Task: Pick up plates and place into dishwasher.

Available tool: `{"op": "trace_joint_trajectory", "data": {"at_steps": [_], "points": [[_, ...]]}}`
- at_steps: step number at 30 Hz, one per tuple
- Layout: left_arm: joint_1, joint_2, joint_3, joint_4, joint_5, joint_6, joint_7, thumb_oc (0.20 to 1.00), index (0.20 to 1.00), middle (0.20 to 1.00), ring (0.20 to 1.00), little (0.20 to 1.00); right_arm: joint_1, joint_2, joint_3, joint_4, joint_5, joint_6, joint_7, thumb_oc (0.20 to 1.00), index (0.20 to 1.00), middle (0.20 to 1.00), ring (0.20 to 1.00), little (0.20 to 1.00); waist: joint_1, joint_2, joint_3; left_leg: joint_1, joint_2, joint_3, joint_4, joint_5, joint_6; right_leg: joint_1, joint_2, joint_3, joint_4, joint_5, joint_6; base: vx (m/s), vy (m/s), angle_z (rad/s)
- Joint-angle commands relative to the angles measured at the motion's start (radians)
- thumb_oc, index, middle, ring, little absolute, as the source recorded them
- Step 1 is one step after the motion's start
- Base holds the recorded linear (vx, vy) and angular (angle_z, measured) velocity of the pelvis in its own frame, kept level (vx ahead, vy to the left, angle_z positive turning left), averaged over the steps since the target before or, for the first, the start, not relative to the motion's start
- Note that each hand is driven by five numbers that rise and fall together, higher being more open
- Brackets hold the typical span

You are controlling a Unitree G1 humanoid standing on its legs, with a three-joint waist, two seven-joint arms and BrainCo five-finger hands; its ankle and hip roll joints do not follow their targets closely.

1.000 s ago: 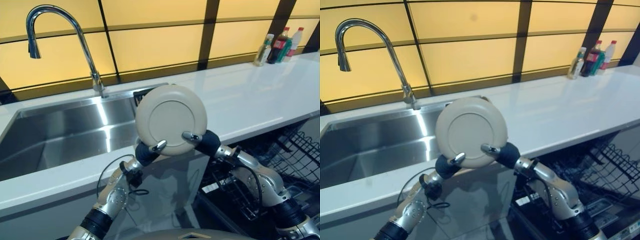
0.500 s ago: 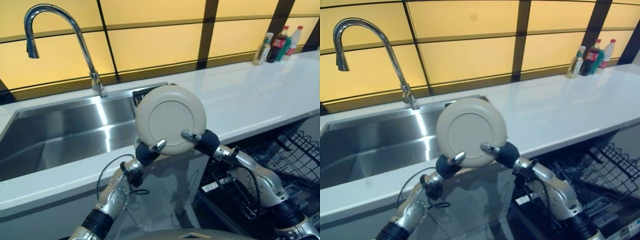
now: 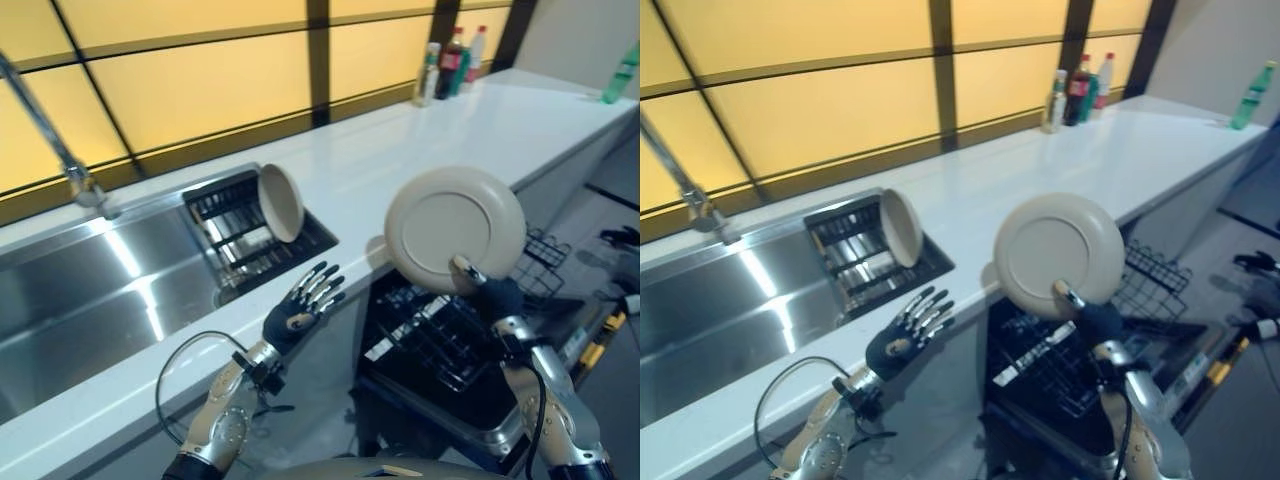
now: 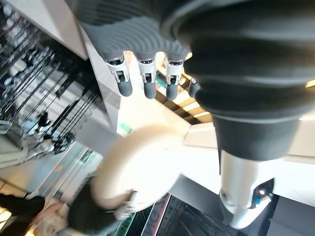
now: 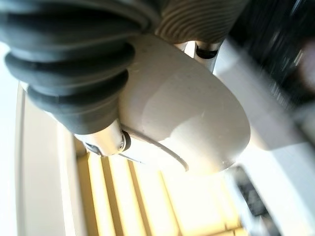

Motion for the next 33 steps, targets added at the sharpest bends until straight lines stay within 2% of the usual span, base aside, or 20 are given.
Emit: {"op": "trace_joint_trajectory", "data": {"at_steps": [1, 3, 5, 6, 7, 8, 10, 12, 15, 18, 20, 22, 24, 28, 31, 33], "points": [[-0.016, 0.022, 0.026, -0.008, 0.020, -0.031, 0.007, 1.000, 1.000, 1.000, 1.000, 1.000, -0.079, 0.020, -0.023, -0.046, 0.020, -0.091, -0.016, 0.200, 0.200, 0.200, 0.200, 0.200, -0.009, -0.035, 0.017, -0.061, -0.058, -0.027, 0.172, -0.160, 0.128, -0.028, 0.002, -0.016, 0.060, -0.052, 0.040, 0.04, -0.081, -0.22], [-0.018, 0.021, 0.019, -0.002, 0.009, -0.026, -0.004, 1.000, 1.000, 1.000, 1.000, 1.000, -0.091, 0.018, -0.020, -0.041, 0.018, -0.094, -0.020, 0.200, 0.200, 0.200, 0.200, 0.200, -0.011, -0.037, 0.023, -0.070, -0.060, -0.036, 0.226, -0.188, 0.131, -0.026, 0.011, -0.003, 0.066, -0.056, 0.031, 0.05, -0.093, -0.04], [-0.023, 0.017, 0.008, 0.005, 0.000, -0.021, -0.005, 1.000, 1.000, 1.000, 1.000, 1.000, -0.105, 0.013, -0.012, -0.035, 0.019, -0.096, -0.018, 0.200, 0.200, 0.200, 0.200, 0.200, -0.009, -0.048, 0.026, -0.101, -0.065, -0.053, 0.336, -0.231, 0.127, -0.025, 0.020, 0.014, 0.073, -0.058, 0.011, 0.04, -0.107, -0.03], [-0.025, 0.016, 0.003, 0.006, 0.006, -0.026, 0.004, 1.000, 1.000, 1.000, 1.000, 1.000, -0.112, 0.005, -0.009, -0.035, 0.021, -0.095, -0.011, 0.200, 0.200, 0.200, 0.200, 0.200, -0.002, -0.053, 0.031, -0.139, -0.073, -0.087, 0.420, -0.240, 0.119, -0.025, 0.027, 0.028, 0.078, -0.058, -0.003, 0.01, -0.072, -0.15], [-0.023, 0.017, 0.003, 0.007, 0.013, -0.030, 0.011, 1.000, 1.000, 1.000, 1.000, 1.000, -0.114, -0.007, -0.008, -0.034, 0.029, -0.092, -0.003, 0.200, 0.200, 0.200, 0.200, 0.200, 0.010, -0.054, 0.039, -0.180, -0.088, -0.143, 0.483, -0.223, 0.111, -0.026, 0.035, 0.043, 0.084, -0.057, -0.015, 0.00, -0.041, -0.23], [-0.020, 0.018, 0.006, 0.005, 0.014, -0.026, 0.020, 1.000, 1.000, 1.000, 1.000, 1.000, -0.117, -0.020, -0.006, -0.034, 0.036, -0.084, -0.001, 0.200, 0.200, 0.200, 0.200, 0.200, 0.024, -0.052, 0.046, -0.204, -0.111, -0.202, 0.490, -0.210, 0.110, -0.027, 0.042, 0.060, 0.092, -0.055, -0.019, 0.00, 0.022, -0.36], [-0.013, 0.019, 0.019, 0.010, 0.003, -0.019, 0.018, 1.000, 1.000, 1.000, 1.000, 1.000, -0.145, -0.042, 0.015, -0.014, 0.030, -0.081, 0.013, 0.200, 0.200, 0.200, 0.200, 0.200, 0.062, -0.042, 0.063, -0.197, -0.158, -0.340, 0.382, -0.197, 0.119, -0.032, 0.060, 0.099, 0.112, -0.057, -0.019, 0.01, 0.081, -0.74], [-0.009, 0.024, 0.040, 0.002, 0.013, 0.000, 0.029, 1.000, 1.000, 1.000, 1.000, 1.000, -0.189, -0.047, 0.045, 0.013, 0.018, -0.073, 0.022, 0.200, 0.200, 0.200, 0.200, 0.200, 0.102, -0.031, 0.071, -0.193, -0.177, -0.468, 0.298, -0.159, 0.119, -0.049, 0.071, 0.123, 0.128, -0.060, -0.018, 0.00, 0.089, -1.24], [-0.039, 0.025, 0.027, 0.041, 0.054, 0.031, 0.036, 1.000, 1.000, 1.000, 1.000, 1.000, -0.254, -0.045, 0.068, 0.064, -0.022, -0.067, -0.011, 0.200, 0.200, 0.200, 0.200, 0.200, 0.104, -0.021, 0.081, -0.157, -0.182, -0.434, 0.251, -0.167, 0.139, -0.078, 0.048, 0.112, 0.140, -0.051, 0.008, -0.05, 0.123, -1.06], [-0.046, 0.030, 0.017, 0.084, 0.062, 0.041, 0.001, 1.000, 1.000, 1.000, 1.000, 1.000, -0.269, -0.046, 0.055, 0.099, -0.040, -0.066, -0.005, 0.200, 0.200, 0.200, 0.200, 0.200, 0.098, -0.014, 0.084, -0.145, -0.193, -0.405, 0.220, -0.168, 0.153, -0.114, 0.025, 0.098, 0.149, -0.028, 0.030, -0.04, 0.134, -0.08], [-0.030, 0.040, 0.021, 0.095, 0.065, 0.036, -0.023, 1.000, 1.000, 1.000, 1.000, 1.000, -0.275, -0.038, 0.049, 0.119, -0.039, -0.069, 0.015, 0.200, 0.200, 0.200, 0.200, 0.200, 0.102, -0.013, 0.088, -0.149, -0.194, -0.376, 0.216, -0.169, 0.161, -0.167, 0.010, 0.062, 0.198, 0.000, 0.047, -0.08, 0.098, -0.10], [-0.024, 0.050, 0.020, 0.104, 0.070, 0.024, -0.032, 1.000, 1.000, 1.000, 1.000, 1.000, -0.281, -0.025, 0.061, 0.125, -0.025, -0.072, 0.023, 0.200, 0.200, 0.200, 0.200, 0.200, 0.117, -0.013, 0.095, -0.160, -0.190, -0.341, 0.219, -0.171, 0.169, -0.188, -0.013, 0.014, 0.246, 0.008, 0.047, -0.12, 0.038, -0.21], [-0.025, 0.054, 0.028, 0.109, 0.080, 0.028, -0.046, 1.000, 1.000, 1.000, 1.000, 1.000, -0.280, -0.016, 0.068, 0.141, -0.036, -0.089, 0.025, 0.200, 0.200, 0.200, 0.200, 0.200, 0.131, -0.013, 0.100, -0.174, -0.185, -0.324, 0.233, -0.174, 0.175, -0.186, -0.036, 0.004, 0.287, 0.008, 0.041, -0.09, -0.011, -0.17], [-0.014, 0.061, 0.014, 0.118, 0.099, 0.026, -0.053, 1.000, 1.000, 1.000, 1.000, 1.000, -0.257, -0.013, 0.066, 0.146, -0.076, -0.104, -0.005, 0.200, 0.200, 0.200, 0.200, 0.200, 0.148, -0.021, 0.098, -0.183, -0.183, -0.346, 0.253, -0.176, 0.171, -0.095, -0.068, 0.021, 0.227, -0.022, 0.044, 0.02, -0.068, 0.00], [-0.003, 0.077, 0.010, 0.134, 0.143, 0.022, -0.041, 1.000, 1.000, 1.000, 1.000, 1.000, -0.255, -0.023, 0.061, 0.167, -0.082, -0.110, -0.022, 0.200, 0.200, 0.200, 0.200, 0.200, 0.175, -0.041, 0.091, -0.182, -0.164, -0.359, 0.256, -0.180, 0.152, -0.029, -0.075, -0.011, 0.133, -0.053, 0.056, 0.06, -0.171, 0.12], [0.002, 0.087, 0.023, 0.140, 0.156, 0.043, -0.042, 1.000, 1.000, 1.000, 1.000, 1.000, -0.258, -0.031, 0.059, 0.176, -0.086, -0.114, -0.018, 0.200, 0.200, 0.200, 0.200, 0.200, 0.188, -0.047, 0.094, -0.181, -0.148, -0.361, 0.252, -0.178, 0.147, -0.019, -0.065, -0.024, 0.123, -0.066, 0.061, 0.02, -0.178, 0.04]]}}
